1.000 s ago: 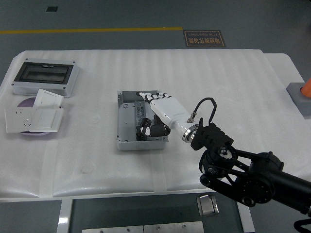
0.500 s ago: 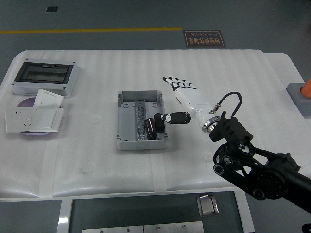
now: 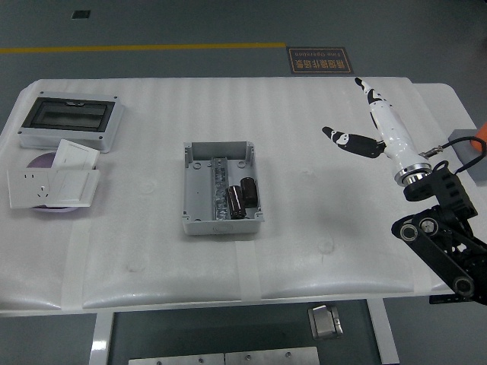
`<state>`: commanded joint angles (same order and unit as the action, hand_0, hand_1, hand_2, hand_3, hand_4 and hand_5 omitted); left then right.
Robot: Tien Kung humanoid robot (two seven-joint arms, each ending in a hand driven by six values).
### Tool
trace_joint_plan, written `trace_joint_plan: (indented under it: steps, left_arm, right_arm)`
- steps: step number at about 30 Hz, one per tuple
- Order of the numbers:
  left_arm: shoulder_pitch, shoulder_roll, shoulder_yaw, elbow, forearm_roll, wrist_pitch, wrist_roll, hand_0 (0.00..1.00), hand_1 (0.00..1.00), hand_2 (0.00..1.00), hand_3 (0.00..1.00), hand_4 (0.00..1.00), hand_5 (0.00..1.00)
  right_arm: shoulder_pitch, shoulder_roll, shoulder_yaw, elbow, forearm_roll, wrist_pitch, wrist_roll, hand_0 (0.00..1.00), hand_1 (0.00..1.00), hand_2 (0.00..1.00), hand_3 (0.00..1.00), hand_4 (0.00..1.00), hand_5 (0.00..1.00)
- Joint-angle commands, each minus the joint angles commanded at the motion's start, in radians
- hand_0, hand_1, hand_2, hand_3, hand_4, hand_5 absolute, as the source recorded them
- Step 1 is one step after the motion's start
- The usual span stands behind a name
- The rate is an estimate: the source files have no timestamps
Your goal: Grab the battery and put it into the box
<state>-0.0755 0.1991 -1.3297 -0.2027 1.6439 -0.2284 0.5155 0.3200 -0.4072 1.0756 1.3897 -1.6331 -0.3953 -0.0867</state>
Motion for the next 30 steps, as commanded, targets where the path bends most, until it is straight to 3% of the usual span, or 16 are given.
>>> trace_joint_plan:
  steps: [7, 14, 30]
  left_arm:
    - [-0.015, 0.007, -0.01, -0.001, -0.013, 0.012, 0.003, 0.609, 0.681, 0.607, 0.591, 0.509, 0.188]
    - [-0.02, 0.005, -0.005, -0.001, -0.006, 0.011, 0.012, 0.613, 0.683, 0.608, 0.59, 0.523, 0.195]
    - [-0.029, 0.016, -0.042, -0.004, 0.032, -0.003, 0.04, 0.613, 0.681, 0.606, 0.588, 0.531, 0.2]
  right_arm:
    - [-0.077, -0.016, 0.131, 0.017, 0.168, -0.012, 0.076, 0.998, 0.998, 0.998, 0.998, 0.866, 0.393]
    - [-0.157, -0.001, 0.239, 0.03, 0.27, -0.049, 0.126, 0.998, 0.998, 0.998, 0.998, 0.867, 0.414]
    - [-0.232, -0.008, 0.306, 0.007, 0.362, -0.1, 0.171, 0.998, 0.998, 0.998, 0.998, 0.862, 0.42]
